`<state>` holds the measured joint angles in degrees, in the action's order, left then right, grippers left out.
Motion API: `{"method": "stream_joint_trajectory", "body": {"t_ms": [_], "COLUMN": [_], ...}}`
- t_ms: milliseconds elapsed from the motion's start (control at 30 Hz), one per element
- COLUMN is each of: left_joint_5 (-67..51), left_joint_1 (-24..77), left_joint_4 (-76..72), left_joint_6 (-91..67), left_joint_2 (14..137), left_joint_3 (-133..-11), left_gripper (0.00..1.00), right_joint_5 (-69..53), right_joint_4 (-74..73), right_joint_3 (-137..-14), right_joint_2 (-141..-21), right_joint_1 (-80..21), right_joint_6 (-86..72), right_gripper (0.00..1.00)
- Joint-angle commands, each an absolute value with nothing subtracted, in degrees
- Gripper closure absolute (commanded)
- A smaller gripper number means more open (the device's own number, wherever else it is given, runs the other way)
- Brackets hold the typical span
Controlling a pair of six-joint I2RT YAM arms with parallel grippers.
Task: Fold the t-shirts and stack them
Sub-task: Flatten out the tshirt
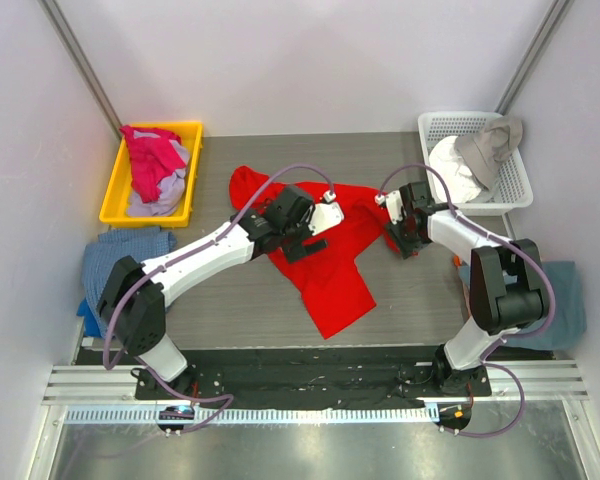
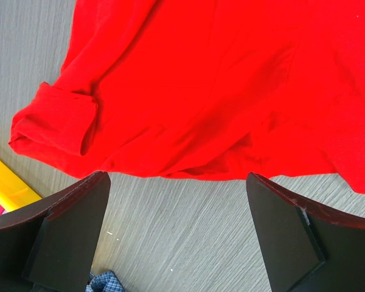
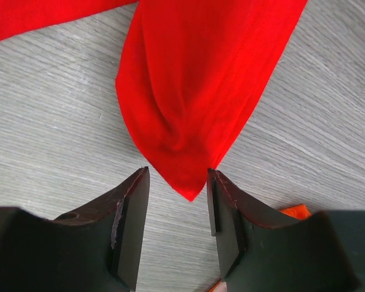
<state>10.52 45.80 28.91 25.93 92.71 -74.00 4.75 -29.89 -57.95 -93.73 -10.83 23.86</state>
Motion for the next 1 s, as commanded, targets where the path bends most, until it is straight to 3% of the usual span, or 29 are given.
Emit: {"method": "stream_joint_trajectory", "body": {"t_ms": [0,300,400,433,467,633,733,967], "left_joint_5": [11.3,11.4,9.5,8.5,7.2,-8.9,-12.8,-5.9], "left_joint_1": [46.2,46.1,46.1,46.1,46.1,47.7,51.0,63.5], "left_joint_4": [26.3,25.9,26.7,27.2,28.5,34.4,37.7,36.1], "left_joint_6": [26.3,26.4,25.7,24.4,23.6,18.1,16.7,14.3], "left_joint_2": [93.1,93.1,93.1,93.1,93.3,95.9,98.9,102.6], "left_joint_3": [-73.8,-72.9,-73.2,-73.7,-74.3,-79.7,-82.3,-78.7], "left_gripper": [0.0,0.0,0.01,0.0,0.01,0.08,0.11,0.12], "right_joint_5": [4.7,5.4,5.8,6.0,6.0,6.3,6.6,7.7], "right_joint_4": [-28.0,-26.5,-26.2,-26.2,-26.2,-26.2,-26.2,-26.3], "right_joint_3": [-57.8,-56.8,-56.9,-56.9,-56.9,-56.8,-56.8,-57.0], "right_joint_2": [-95.3,-96.9,-97.2,-97.3,-97.2,-97.0,-97.0,-97.0], "right_joint_1": [-11.1,-11.1,-11.1,-11.2,-11.2,-11.1,-11.1,-11.0], "right_joint_6": [24.7,25.1,25.0,25.0,24.9,24.0,23.6,23.6], "right_gripper": [0.51,0.57,0.77,0.91,0.98,0.99,0.99,0.99]}}
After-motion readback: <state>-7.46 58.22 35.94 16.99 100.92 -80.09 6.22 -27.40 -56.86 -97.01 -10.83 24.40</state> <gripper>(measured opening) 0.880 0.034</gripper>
